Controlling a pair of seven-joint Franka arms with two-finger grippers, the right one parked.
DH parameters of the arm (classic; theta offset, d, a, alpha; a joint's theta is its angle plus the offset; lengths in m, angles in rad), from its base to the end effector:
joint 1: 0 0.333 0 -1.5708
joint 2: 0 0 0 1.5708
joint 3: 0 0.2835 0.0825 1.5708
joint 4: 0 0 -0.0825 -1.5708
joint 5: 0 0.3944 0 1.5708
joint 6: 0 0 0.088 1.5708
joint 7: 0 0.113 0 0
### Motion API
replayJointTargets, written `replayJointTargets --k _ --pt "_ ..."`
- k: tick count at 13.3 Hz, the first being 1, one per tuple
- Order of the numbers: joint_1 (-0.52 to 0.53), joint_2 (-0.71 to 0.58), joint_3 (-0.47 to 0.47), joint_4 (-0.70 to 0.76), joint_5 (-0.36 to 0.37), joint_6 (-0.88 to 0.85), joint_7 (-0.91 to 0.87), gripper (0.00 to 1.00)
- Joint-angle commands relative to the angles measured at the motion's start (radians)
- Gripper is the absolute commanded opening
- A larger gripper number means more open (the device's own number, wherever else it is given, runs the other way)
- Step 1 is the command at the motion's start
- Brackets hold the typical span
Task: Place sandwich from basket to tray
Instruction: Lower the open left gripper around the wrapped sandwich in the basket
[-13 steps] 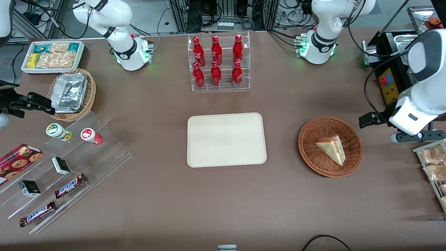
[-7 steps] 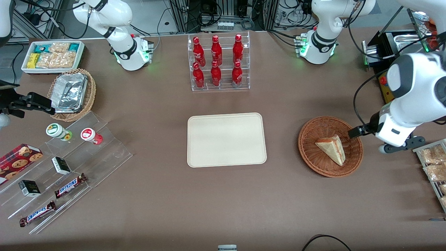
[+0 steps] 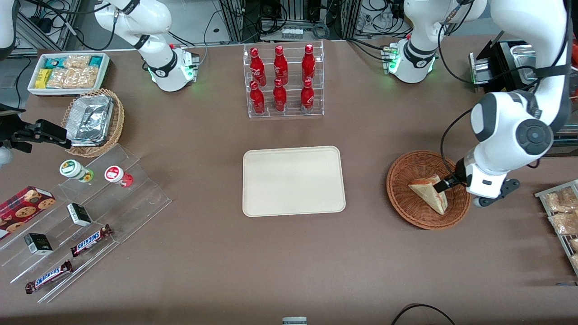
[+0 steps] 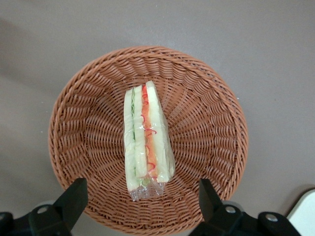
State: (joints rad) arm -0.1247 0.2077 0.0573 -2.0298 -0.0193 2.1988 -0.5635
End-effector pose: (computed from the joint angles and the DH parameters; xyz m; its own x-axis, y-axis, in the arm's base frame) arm 0.5823 -0.0404 0.2982 0.8737 0.4853 -0.0342 0.4850 -0.8743 -0.0176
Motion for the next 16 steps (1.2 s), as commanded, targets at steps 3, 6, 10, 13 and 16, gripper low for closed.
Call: replayJointTargets --k 3,6,10,13,16 --pt "-0.009 -0.022 0.002 -0.116 -0.004 0.129 -0.075 1.0" --pt "-0.009 0.001 0.001 -0.144 -0.004 0.202 -0.078 1.0" --pt "-0.009 0.033 -0.001 -0.145 -0.004 0.233 -0.079 1.0" --pt "-0.009 0.045 -0.001 -0.145 -0.004 0.234 -0.079 1.0" --pt "-0.009 0.058 -0.007 -0.145 -0.005 0.249 -0.079 1.0"
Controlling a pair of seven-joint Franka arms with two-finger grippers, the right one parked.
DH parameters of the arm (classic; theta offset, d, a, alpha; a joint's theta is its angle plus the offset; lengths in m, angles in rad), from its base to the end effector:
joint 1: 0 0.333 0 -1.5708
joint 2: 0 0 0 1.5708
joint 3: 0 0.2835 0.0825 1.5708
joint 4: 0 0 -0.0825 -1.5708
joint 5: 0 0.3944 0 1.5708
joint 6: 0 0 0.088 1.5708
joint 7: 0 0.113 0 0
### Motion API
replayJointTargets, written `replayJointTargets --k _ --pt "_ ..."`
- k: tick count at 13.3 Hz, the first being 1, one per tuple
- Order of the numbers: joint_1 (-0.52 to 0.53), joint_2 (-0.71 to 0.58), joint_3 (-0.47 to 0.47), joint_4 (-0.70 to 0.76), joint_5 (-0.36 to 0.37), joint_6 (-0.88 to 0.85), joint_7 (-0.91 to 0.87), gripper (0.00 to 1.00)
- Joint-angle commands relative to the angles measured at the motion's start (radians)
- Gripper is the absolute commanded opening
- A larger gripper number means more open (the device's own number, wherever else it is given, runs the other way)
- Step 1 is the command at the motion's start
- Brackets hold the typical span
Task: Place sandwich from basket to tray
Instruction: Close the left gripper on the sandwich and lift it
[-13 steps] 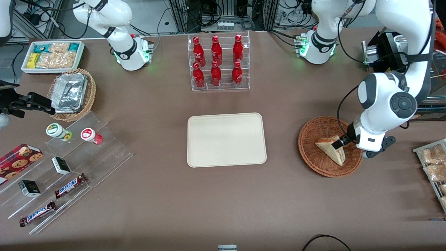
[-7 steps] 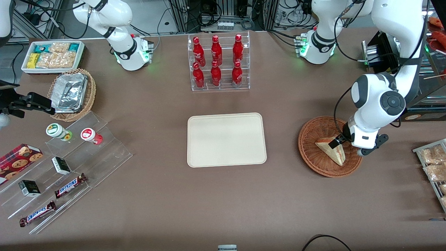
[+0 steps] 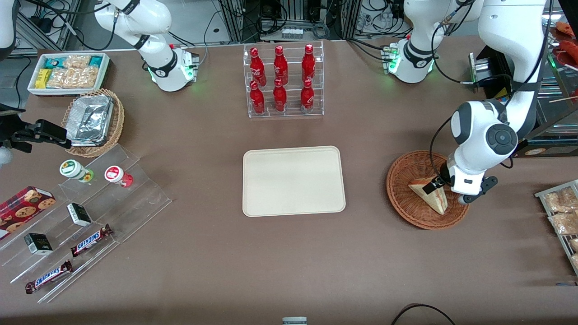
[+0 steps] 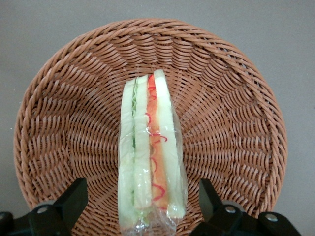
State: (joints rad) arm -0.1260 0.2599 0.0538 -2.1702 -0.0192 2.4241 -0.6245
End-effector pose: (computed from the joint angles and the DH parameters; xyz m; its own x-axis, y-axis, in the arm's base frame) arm 0.5585 -0.0401 0.2276 0.8446 0.5354 -0.0037 0.5354 -0.8446 -0.0043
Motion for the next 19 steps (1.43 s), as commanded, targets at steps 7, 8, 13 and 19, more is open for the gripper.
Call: replayJointTargets --k 7,8,13,19 --pt "-0.007 0.012 -0.005 0.0 -0.005 0.023 -0.047 0.04" --pt "-0.007 0.012 -0.006 0.004 -0.005 0.021 -0.05 0.0" --pt "-0.007 -0.031 -0.023 0.079 -0.002 -0.125 -0.075 0.0" --pt "-0.006 -0.065 -0.159 0.432 0.047 -0.626 -0.089 0.0"
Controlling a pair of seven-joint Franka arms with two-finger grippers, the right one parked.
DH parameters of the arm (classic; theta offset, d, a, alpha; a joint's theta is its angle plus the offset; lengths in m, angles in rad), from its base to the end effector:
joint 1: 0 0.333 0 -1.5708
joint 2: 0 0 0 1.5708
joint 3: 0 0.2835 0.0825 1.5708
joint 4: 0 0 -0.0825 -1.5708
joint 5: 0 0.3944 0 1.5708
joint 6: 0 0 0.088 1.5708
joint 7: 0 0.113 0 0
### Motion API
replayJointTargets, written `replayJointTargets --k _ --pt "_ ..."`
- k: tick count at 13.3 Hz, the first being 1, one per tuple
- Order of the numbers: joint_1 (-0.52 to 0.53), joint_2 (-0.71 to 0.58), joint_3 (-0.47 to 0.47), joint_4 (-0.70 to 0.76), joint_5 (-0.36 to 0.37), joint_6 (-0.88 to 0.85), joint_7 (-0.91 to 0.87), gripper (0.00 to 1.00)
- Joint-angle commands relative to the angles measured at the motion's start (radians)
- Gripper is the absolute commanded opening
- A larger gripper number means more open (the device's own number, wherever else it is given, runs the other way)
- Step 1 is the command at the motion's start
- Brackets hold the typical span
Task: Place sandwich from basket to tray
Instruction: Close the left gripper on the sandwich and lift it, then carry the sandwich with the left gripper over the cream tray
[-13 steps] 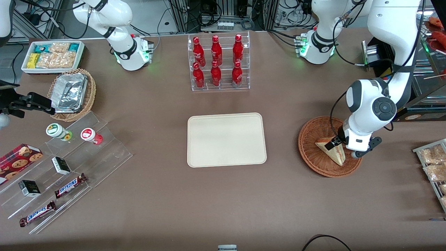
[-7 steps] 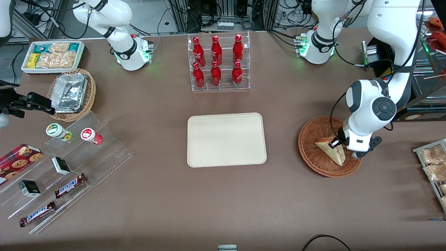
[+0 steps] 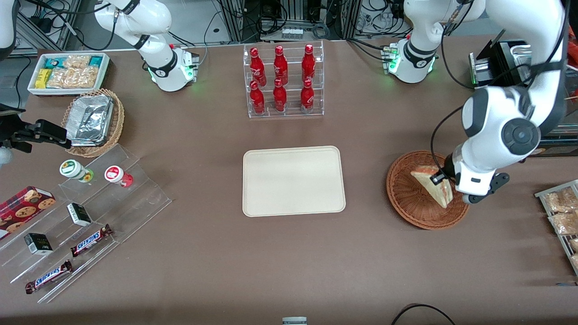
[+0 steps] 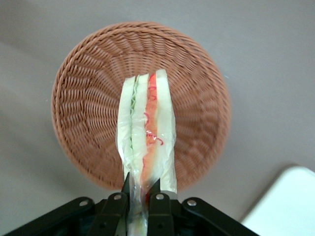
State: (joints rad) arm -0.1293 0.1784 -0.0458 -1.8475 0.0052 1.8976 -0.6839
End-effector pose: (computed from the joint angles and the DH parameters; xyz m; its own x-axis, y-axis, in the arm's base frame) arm 0.5859 -0.1025 0.3749 0.8678 0.4865 -0.1012 0.4806 -0.8734 -0.0780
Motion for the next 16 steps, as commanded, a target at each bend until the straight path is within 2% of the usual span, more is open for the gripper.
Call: replayJointTargets --k 1,5,8,12,16 --pt "-0.003 0.019 -0.098 0.138 0.018 -0.107 -0.031 0.0" --pt "-0.004 0.075 -0.287 0.22 0.038 -0.107 -0.032 0.0" --pt "-0.032 0.162 -0.436 0.263 0.152 -0.103 -0.083 0.0" --pt "-0.226 0.36 -0.439 0.381 0.287 -0.1 -0.195 0.0" --pt "-0.323 0.489 -0.433 0.432 0.315 0.0 -0.264 0.0"
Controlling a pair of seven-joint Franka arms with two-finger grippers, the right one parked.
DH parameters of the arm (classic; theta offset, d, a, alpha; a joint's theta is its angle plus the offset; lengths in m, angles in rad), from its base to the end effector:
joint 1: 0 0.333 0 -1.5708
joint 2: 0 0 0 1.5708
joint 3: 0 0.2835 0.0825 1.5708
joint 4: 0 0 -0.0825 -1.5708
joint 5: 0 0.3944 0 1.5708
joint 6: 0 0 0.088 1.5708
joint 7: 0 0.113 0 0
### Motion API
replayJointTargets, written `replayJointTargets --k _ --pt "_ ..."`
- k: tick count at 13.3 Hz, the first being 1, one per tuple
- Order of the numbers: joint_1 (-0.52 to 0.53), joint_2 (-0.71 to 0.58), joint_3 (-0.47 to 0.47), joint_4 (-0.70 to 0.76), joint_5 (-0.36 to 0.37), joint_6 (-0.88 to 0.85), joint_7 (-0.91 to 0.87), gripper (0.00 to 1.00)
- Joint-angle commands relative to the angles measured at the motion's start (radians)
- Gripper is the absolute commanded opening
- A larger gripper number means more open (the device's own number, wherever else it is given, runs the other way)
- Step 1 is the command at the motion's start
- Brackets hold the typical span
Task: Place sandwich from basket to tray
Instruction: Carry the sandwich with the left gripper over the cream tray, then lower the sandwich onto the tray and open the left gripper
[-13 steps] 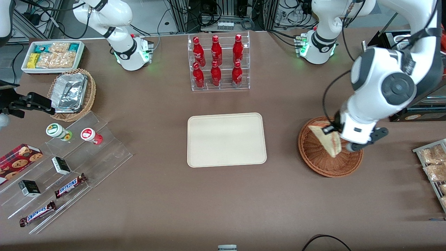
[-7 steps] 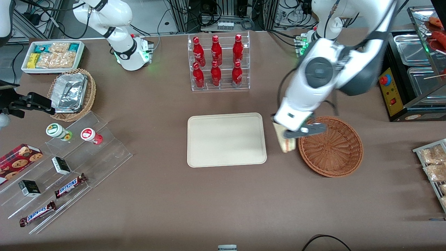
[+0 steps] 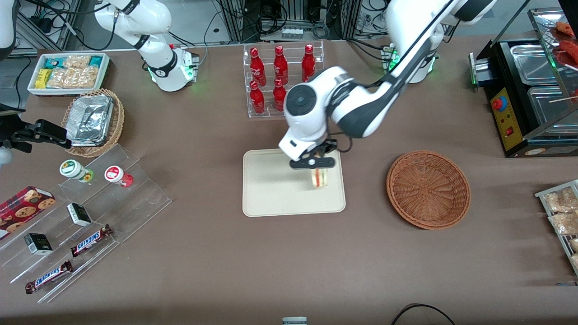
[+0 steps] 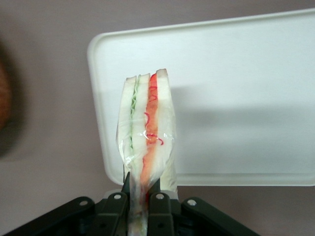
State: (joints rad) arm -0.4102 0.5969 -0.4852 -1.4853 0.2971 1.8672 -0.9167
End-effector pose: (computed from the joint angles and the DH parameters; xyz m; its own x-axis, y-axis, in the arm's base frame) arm 0.4746 -0.4842 0.3061 0.9961 -0.0288 -0.0839 -0.0383 -0.9927 -0.1144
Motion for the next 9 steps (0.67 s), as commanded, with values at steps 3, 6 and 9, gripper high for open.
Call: replayJointTargets --k 3,6,9 --pt "-0.087 0.141 0.007 0.069 0.111 0.113 -0.106 0.0" --pt "-0.088 0.172 0.007 0.069 0.132 0.156 -0.113 0.0" --pt "-0.09 0.179 0.007 0.063 0.132 0.156 -0.114 0.3"
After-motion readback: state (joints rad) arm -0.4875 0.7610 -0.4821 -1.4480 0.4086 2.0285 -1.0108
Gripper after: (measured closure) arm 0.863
